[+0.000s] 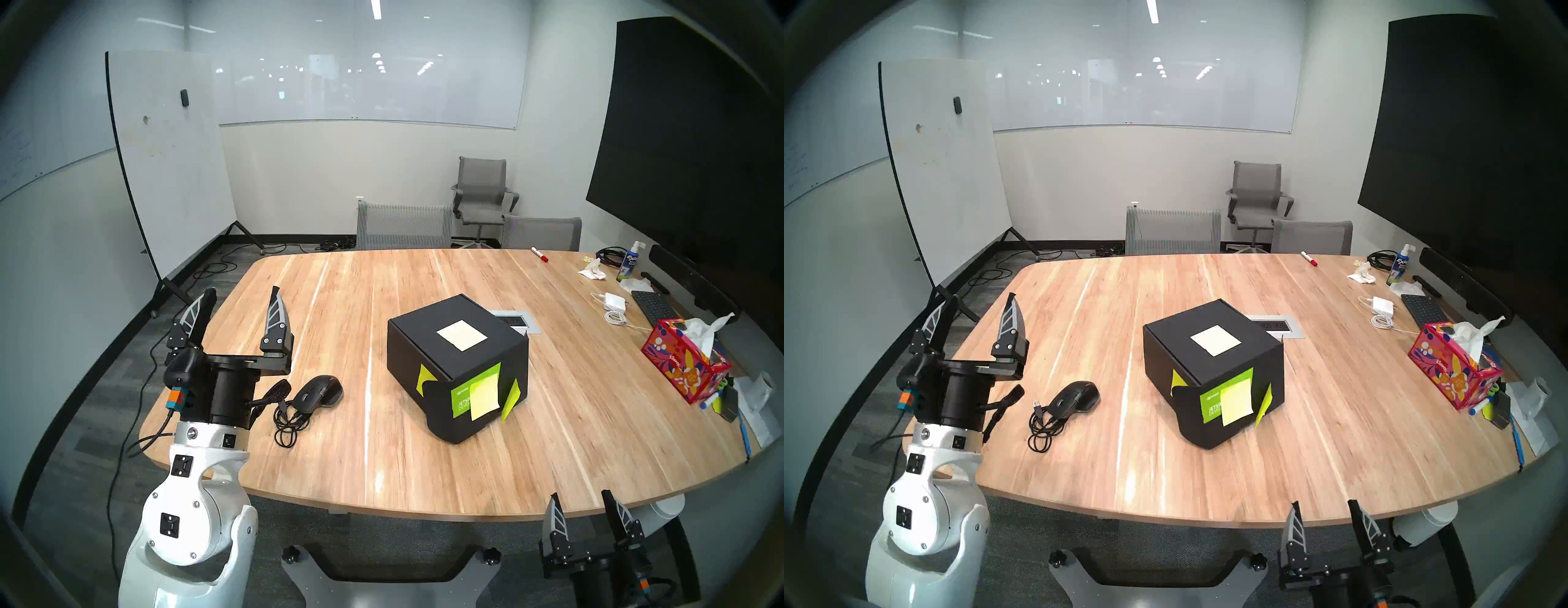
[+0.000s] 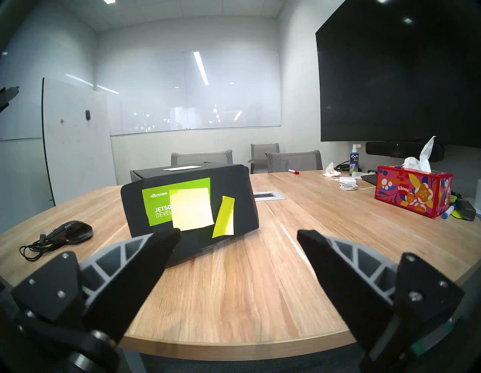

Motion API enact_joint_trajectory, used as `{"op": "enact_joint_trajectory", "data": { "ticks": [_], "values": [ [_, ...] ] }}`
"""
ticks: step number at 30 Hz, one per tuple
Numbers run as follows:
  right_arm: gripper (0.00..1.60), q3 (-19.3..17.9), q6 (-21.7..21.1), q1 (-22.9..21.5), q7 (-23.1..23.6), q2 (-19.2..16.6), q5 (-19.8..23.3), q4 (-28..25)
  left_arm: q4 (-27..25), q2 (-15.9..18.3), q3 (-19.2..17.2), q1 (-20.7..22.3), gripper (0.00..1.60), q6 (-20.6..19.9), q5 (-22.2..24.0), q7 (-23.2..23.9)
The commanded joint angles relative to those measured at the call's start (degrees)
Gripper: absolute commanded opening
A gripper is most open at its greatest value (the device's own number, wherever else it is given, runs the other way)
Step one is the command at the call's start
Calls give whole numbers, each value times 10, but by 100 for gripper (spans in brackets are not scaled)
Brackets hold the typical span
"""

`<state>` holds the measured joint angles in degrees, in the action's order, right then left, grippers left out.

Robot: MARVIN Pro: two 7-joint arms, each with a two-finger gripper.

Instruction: Open the box and place the mouse inside

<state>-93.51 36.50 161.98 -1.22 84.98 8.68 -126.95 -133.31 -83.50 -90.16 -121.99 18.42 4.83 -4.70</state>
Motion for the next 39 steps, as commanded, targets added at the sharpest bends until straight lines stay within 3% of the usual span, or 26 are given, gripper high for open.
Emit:
{"op": "enact_joint_trajectory", "data": {
  "ticks": [1, 16, 27, 31, 39],
  "values": [
    [160, 0, 8, 2, -1, 2, -1, -6, -11, 0, 0, -2, 160, 1, 1, 0],
    [160, -15, -18, 23, 20, -14, -10, -38, -10, 0, 0, -1, 160, 1, 1, 0],
    [160, -33, -60, 29, 43, -36, 15, -63, -11, 0, 0, -1, 160, 1, 1, 0],
    [160, -41, -95, 30, 49, -43, 20, -68, -11, 0, 0, -1, 160, 1, 1, 0],
    [160, -59, -110, 30, 59, -48, 29, -55, -11, 0, 0, -1, 160, 1, 1, 0]
  ]
}}
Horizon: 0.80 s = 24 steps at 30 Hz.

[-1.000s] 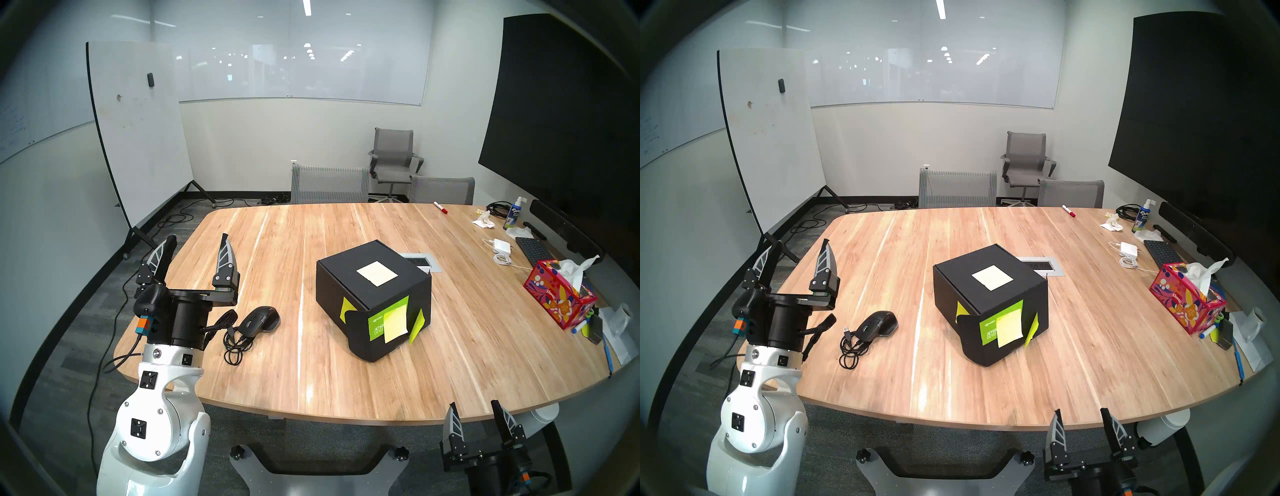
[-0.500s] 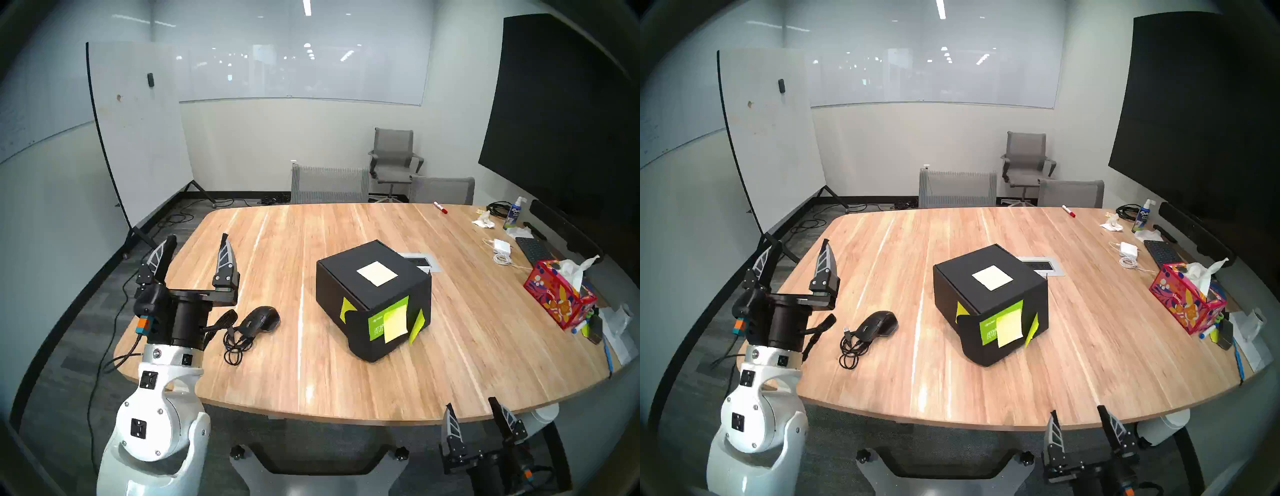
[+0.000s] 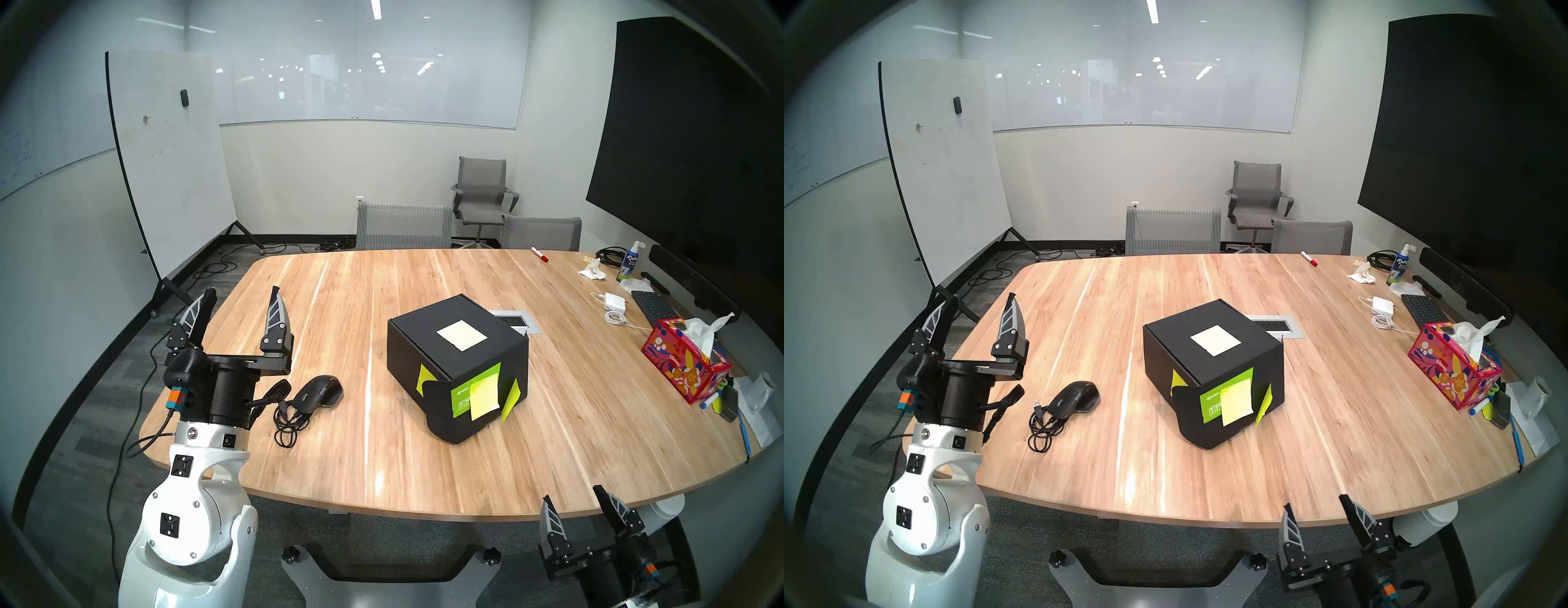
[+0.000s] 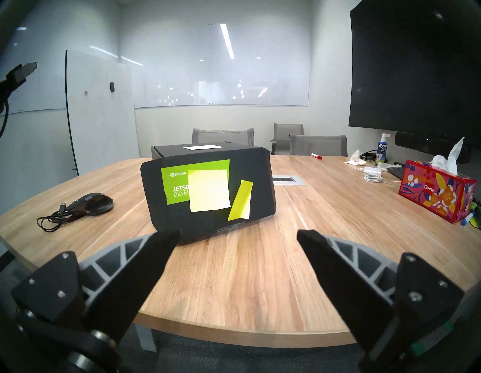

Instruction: Open the box and place the mouse inside

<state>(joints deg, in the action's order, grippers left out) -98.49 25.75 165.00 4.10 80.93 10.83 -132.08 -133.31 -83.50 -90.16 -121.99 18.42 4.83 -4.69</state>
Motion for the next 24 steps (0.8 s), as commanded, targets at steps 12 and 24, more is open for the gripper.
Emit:
{"op": "enact_joint_trajectory", "data": {
  "ticks": [12, 24],
  "values": [
    [160, -17, -23, 0, 37, -8, -2, -6, -11, 0, 0, -1, 160, 1, 1, 0],
    [160, -25, -59, 0, 95, 55, -37, -28, -10, 0, 0, -1, 160, 1, 1, 0]
  ]
}}
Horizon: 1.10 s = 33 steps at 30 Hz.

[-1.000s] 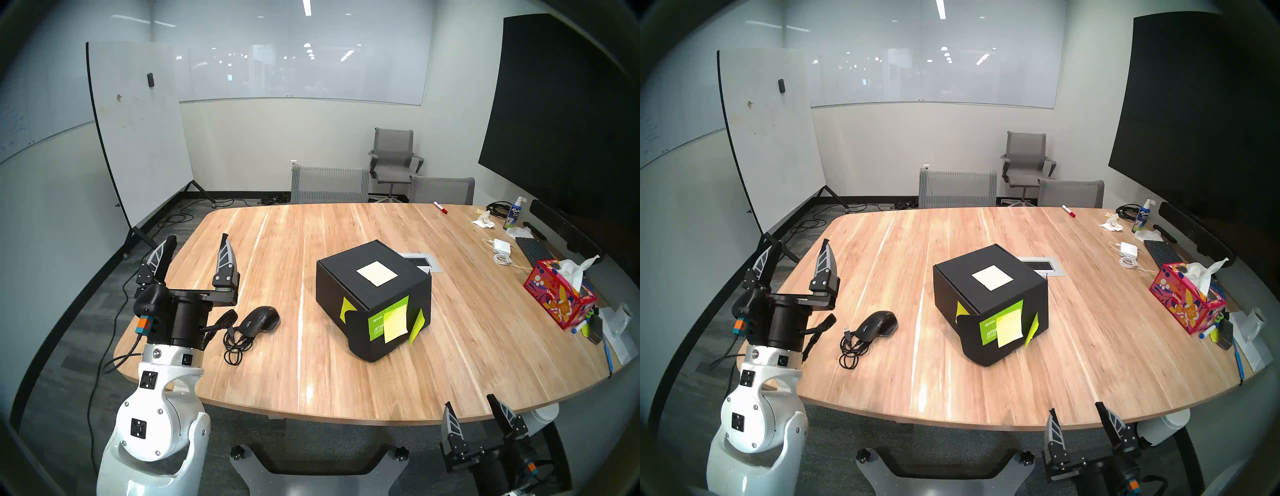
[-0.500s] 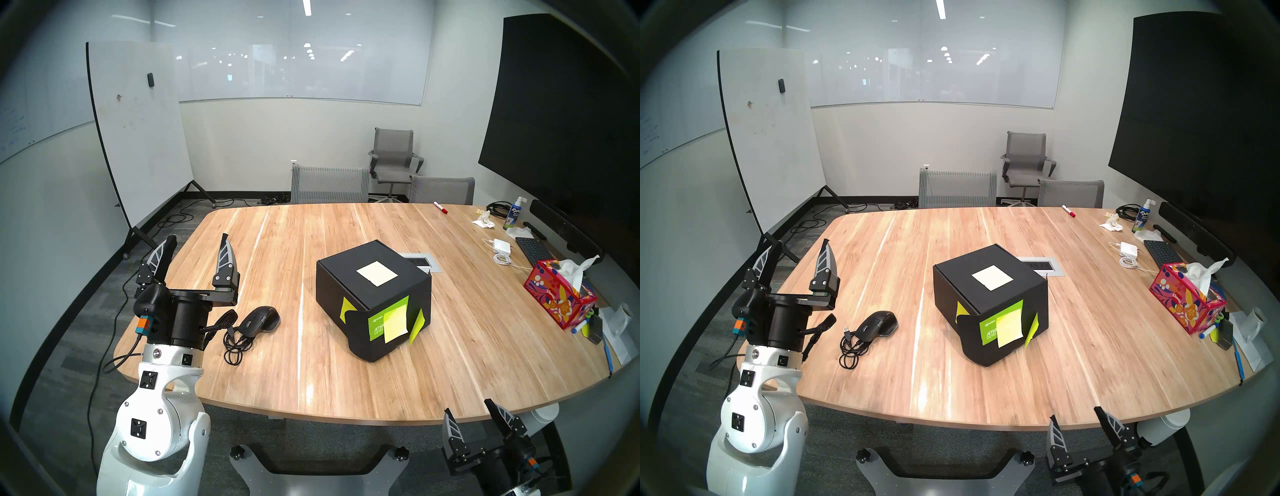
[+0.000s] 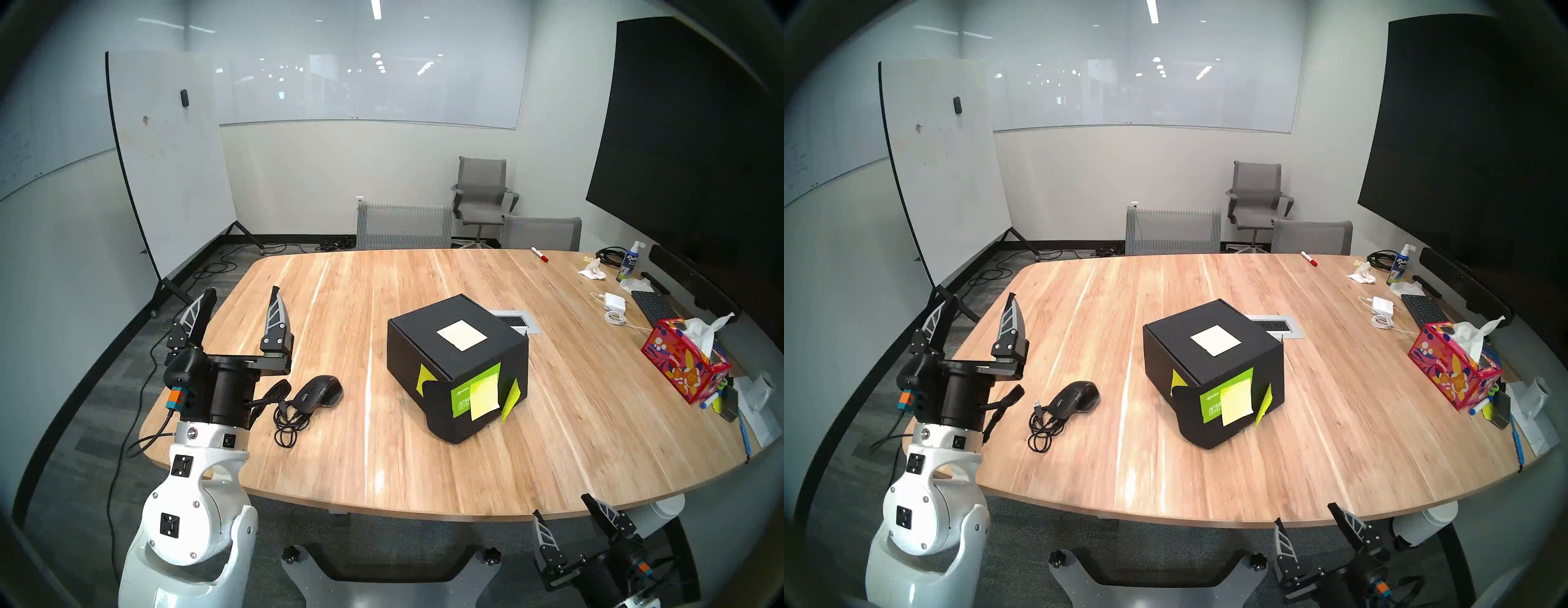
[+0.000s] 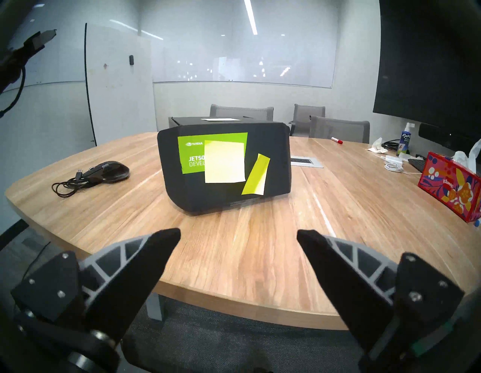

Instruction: Open the box and place the mouse inside

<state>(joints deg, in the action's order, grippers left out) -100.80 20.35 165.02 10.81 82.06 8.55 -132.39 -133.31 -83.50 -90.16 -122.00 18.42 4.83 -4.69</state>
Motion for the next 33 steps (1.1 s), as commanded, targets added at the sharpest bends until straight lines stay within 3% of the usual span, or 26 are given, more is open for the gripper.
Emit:
{"op": "enact_joint_trajectory", "data": {
  "ticks": [1, 33],
  "values": [
    [160, -4, -6, 0, 33, 50, -16, -27, -10, 0, 0, -1, 160, 1, 1, 0],
    [160, -48, -13, 0, 178, 201, -39, -46, -10, 0, 0, -1, 160, 1, 1, 0]
  ]
}}
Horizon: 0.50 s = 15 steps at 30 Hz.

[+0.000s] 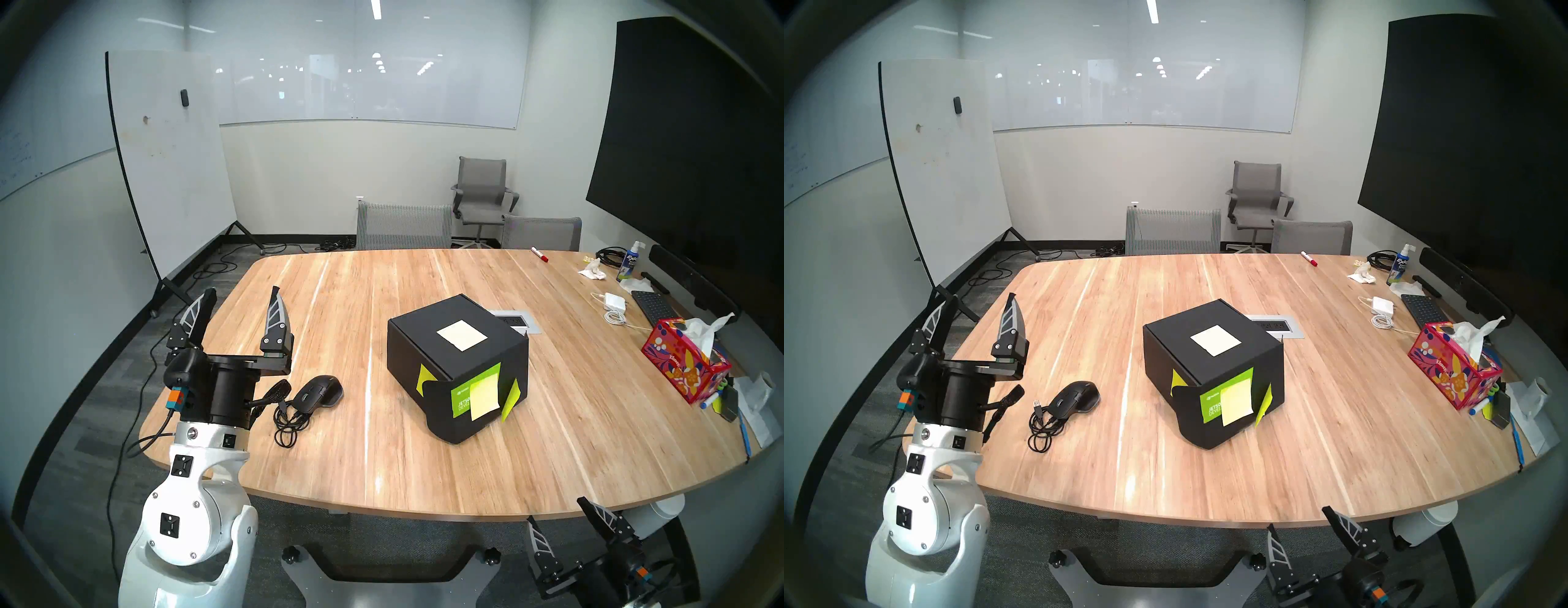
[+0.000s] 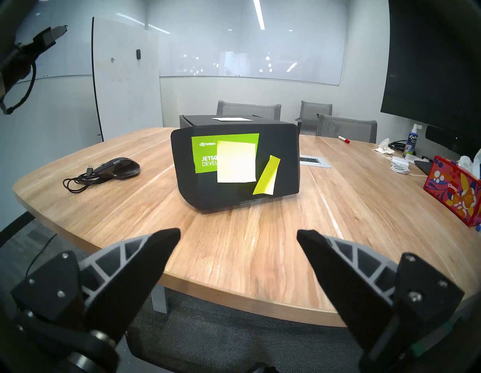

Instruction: Open the box and place the mouse inside

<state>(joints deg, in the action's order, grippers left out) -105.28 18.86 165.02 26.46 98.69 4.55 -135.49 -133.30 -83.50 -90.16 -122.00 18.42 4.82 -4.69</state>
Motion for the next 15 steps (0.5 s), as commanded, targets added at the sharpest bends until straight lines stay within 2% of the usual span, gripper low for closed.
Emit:
{"op": "enact_joint_trajectory", "data": {
  "ticks": [1, 15],
  "values": [
    [160, -5, 2, 0, 24, 37, 0, -16, -10, 0, 0, -1, 160, 1, 1, 0],
    [160, -15, 1, 0, 56, 70, -3, -20, -11, 0, 0, -1, 160, 1, 1, 0]
  ]
}}
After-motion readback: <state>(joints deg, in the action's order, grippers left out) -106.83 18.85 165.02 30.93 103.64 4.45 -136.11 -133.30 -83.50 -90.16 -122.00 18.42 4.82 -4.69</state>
